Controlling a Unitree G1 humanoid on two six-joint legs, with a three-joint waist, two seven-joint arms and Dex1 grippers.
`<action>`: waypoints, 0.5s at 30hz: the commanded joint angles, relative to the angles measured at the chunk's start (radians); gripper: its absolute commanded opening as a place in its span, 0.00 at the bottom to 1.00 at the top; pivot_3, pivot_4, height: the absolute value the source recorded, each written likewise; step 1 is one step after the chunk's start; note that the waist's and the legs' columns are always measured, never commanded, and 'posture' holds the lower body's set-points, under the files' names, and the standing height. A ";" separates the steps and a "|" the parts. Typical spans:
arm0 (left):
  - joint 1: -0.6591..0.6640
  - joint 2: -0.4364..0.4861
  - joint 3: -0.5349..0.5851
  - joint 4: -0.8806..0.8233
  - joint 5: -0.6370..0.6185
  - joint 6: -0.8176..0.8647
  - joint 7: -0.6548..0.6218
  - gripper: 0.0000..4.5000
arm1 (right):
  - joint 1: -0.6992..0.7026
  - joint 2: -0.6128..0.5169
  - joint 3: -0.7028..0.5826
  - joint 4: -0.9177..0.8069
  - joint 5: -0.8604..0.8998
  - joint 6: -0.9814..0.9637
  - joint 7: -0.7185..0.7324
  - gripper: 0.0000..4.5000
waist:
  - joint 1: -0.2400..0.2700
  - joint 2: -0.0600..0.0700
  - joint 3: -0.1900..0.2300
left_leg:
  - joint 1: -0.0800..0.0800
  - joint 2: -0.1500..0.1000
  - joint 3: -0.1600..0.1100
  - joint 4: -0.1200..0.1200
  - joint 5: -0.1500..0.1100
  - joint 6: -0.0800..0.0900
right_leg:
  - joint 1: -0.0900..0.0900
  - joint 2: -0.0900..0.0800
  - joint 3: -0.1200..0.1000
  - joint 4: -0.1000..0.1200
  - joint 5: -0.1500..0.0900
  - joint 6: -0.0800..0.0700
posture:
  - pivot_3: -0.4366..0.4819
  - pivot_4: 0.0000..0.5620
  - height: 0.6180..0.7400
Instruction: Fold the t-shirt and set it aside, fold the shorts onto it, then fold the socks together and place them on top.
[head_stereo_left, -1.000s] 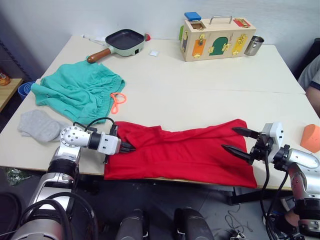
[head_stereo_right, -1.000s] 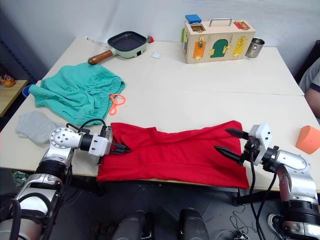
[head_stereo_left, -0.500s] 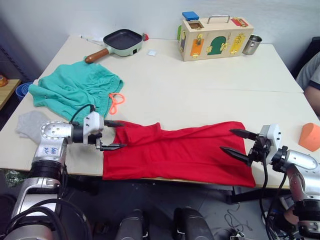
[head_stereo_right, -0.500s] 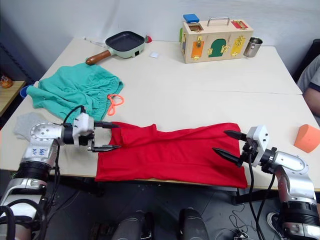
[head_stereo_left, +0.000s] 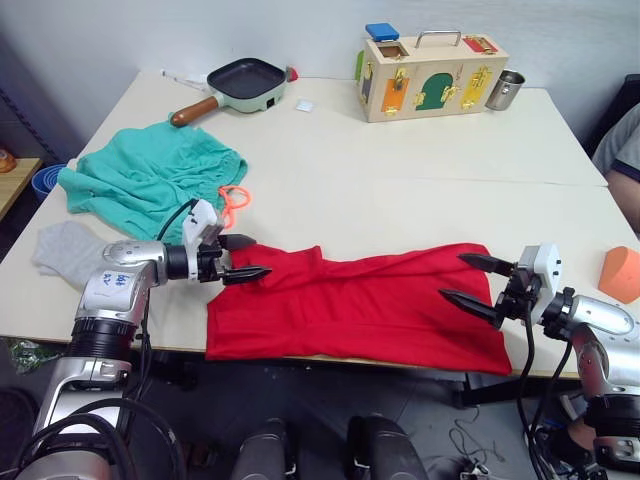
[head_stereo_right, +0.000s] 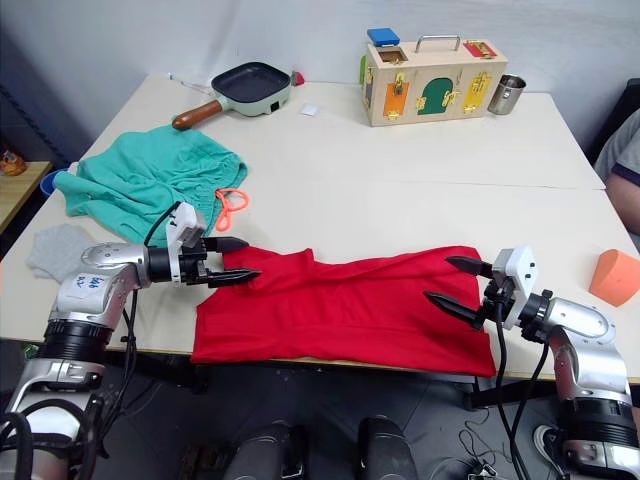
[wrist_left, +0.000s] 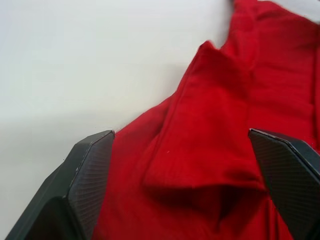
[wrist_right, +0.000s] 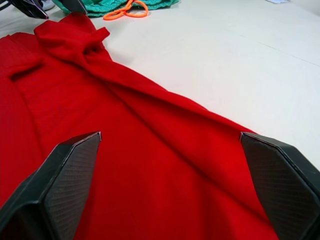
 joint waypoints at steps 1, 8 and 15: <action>0.016 0.025 0.004 -0.068 -0.001 0.093 0.038 0.99 | -0.010 0.006 -0.006 -0.006 0.013 -0.015 -0.003 1.00 | 0.001 0.000 0.000 | 0.000 0.000 0.000 0.000 0.000 0.000 | 0.000 0.000 0.000 0.000 0.000 0.000 | 0.48 0.27 1.00; 0.024 0.000 -0.002 -0.120 -0.040 0.201 0.046 0.99 | -0.009 0.016 -0.004 -0.006 0.012 -0.017 -0.001 1.00 | 0.002 0.000 0.000 | 0.000 0.000 0.000 0.000 0.000 0.000 | 0.000 0.000 0.000 0.000 0.000 0.000 | 0.48 0.27 1.00; 0.006 -0.018 -0.019 -0.092 -0.021 0.184 0.053 0.79 | -0.018 0.020 -0.004 -0.001 0.008 -0.018 -0.003 1.00 | 0.002 0.000 0.000 | 0.000 0.000 0.000 0.000 0.000 0.000 | 0.000 0.000 0.000 0.000 0.000 0.000 | 0.48 0.27 1.00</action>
